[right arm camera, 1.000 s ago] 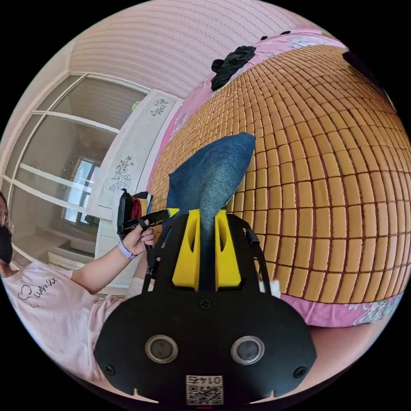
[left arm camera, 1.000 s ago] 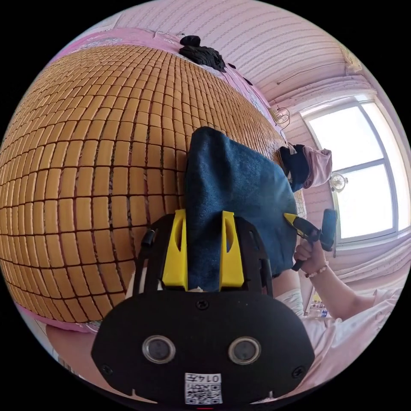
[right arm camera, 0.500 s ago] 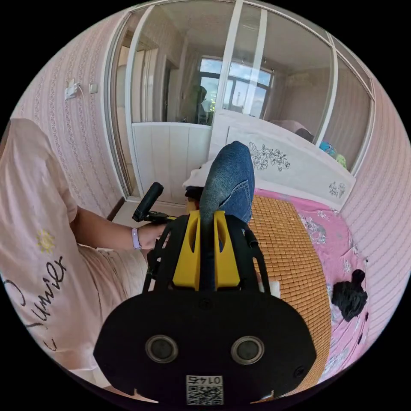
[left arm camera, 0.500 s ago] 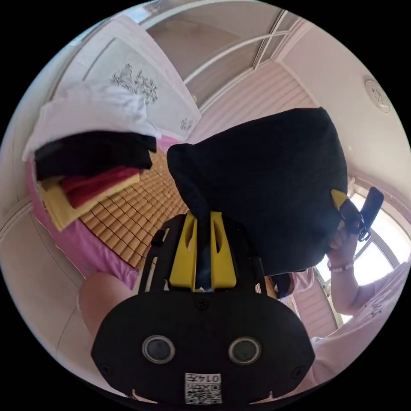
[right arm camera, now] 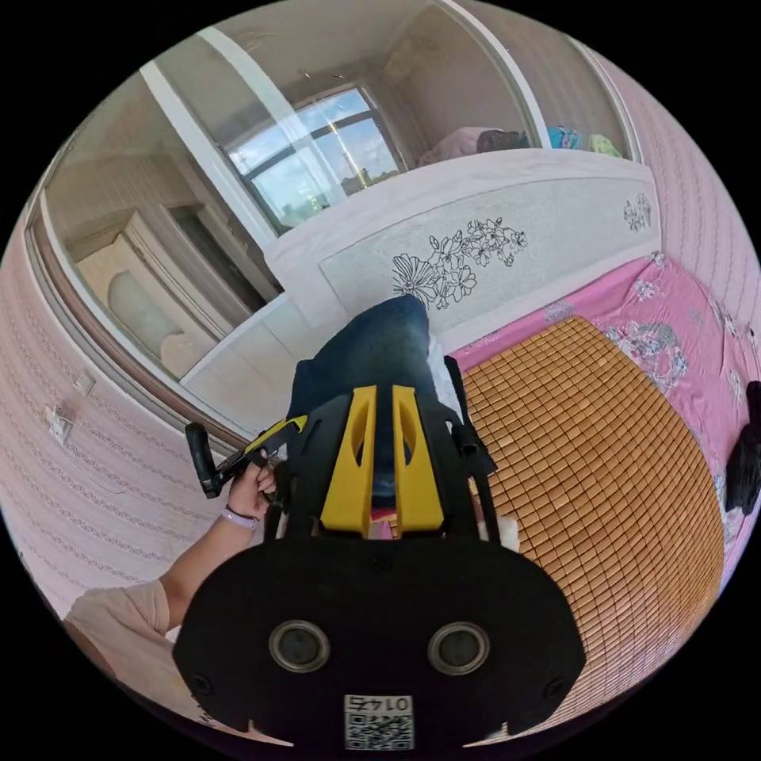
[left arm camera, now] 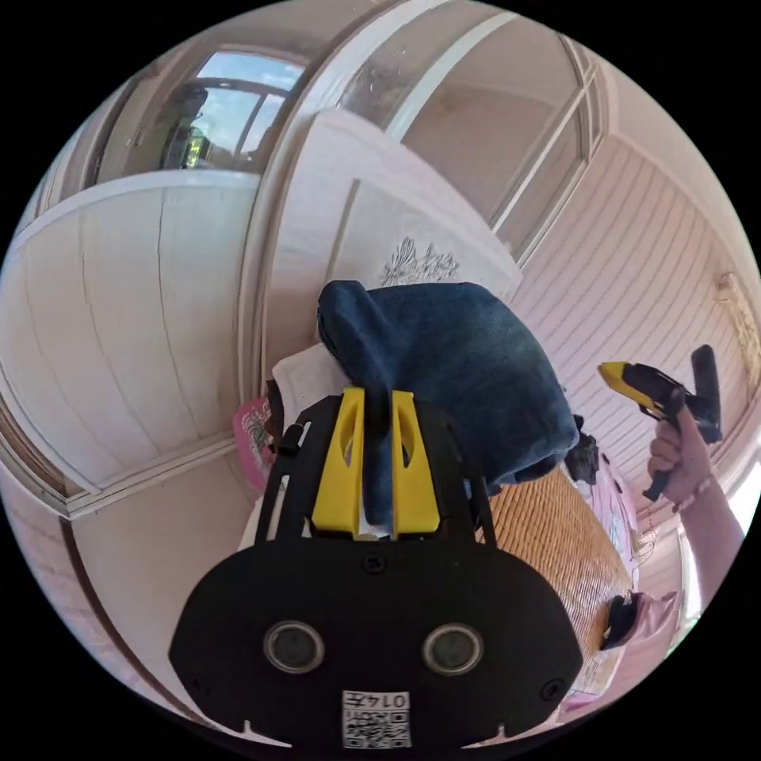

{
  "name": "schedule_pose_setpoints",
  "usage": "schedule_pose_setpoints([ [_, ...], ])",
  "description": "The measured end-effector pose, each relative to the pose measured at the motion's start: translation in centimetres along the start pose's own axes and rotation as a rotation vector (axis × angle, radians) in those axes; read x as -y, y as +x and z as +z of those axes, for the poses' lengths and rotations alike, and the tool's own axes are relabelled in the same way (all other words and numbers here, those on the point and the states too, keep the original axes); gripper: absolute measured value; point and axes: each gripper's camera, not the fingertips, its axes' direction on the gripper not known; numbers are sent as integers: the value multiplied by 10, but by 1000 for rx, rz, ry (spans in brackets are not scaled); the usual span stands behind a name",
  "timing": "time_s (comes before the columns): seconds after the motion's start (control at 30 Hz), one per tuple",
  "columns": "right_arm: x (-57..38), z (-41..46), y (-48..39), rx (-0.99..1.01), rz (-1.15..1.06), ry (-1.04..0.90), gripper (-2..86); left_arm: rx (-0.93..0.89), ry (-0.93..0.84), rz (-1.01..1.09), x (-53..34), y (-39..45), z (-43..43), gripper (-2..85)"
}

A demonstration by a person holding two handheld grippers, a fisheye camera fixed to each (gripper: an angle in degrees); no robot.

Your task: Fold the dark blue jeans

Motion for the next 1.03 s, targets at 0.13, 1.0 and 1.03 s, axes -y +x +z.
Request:
schedule_pose_setpoints([
  [0.13,-49,21,20,-37,-93,-115,41,6,-56,55,-19,6,42,83],
  [1.0,-624,-380,78,-635,713,309,90,-838,-258,1056,-346,448,-25,66],
  [1.03,-639,-400,76,-706,721,311,98,-897,-287,1108,-369,487,-22,73],
])
